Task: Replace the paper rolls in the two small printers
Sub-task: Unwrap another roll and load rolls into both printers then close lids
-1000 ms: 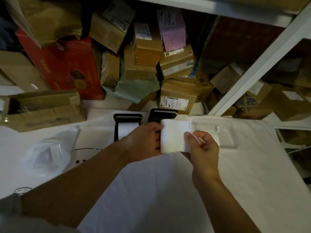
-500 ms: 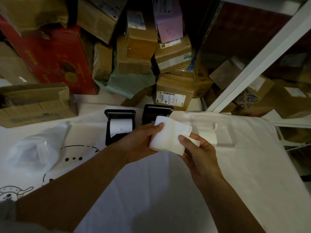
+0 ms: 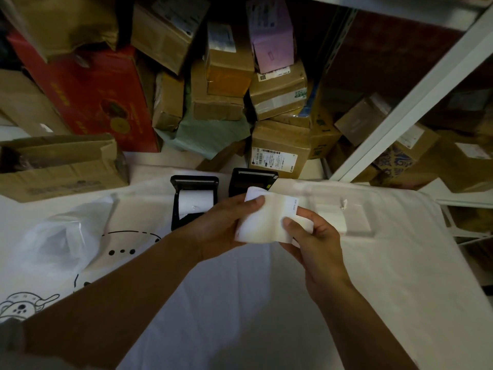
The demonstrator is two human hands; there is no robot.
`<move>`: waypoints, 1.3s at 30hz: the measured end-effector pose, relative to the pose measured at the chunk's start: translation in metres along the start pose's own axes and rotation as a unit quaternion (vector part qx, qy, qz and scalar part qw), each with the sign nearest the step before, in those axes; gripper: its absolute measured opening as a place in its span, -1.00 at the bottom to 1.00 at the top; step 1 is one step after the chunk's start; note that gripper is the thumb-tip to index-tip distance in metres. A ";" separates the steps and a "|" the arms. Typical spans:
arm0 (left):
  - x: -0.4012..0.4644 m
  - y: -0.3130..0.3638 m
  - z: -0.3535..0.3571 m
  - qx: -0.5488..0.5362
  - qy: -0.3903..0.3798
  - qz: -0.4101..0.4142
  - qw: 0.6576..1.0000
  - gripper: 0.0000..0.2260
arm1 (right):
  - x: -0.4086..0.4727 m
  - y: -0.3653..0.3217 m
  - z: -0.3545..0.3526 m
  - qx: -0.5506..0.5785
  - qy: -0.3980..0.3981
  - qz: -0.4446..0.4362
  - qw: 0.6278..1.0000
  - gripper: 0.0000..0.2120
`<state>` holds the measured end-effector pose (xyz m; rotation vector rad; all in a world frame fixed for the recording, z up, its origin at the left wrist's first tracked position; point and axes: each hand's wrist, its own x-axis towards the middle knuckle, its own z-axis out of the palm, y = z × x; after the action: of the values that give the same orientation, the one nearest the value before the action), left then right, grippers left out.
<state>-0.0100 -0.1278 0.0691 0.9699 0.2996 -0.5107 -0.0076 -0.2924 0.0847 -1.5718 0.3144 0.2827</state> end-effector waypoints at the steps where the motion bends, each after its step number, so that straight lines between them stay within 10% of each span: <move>1: 0.001 -0.001 -0.002 0.013 -0.014 0.006 1.000 -0.58 | 0.000 0.000 0.000 -0.003 0.002 -0.004 1.000 -0.70; 18: 0.004 0.006 0.006 0.001 -0.061 0.011 0.998 -0.63 | -0.002 -0.002 0.006 -0.180 -0.045 -0.077 0.980 -0.17; 39: 0.013 -0.008 0.002 0.040 0.034 0.003 0.999 -0.66 | 0.000 -0.012 -0.004 -0.092 0.041 -0.013 0.995 -0.88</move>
<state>-0.0036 -0.1366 0.0584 1.0681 0.3389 -0.4870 -0.0030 -0.2965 0.0957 -1.7710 0.3397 0.2318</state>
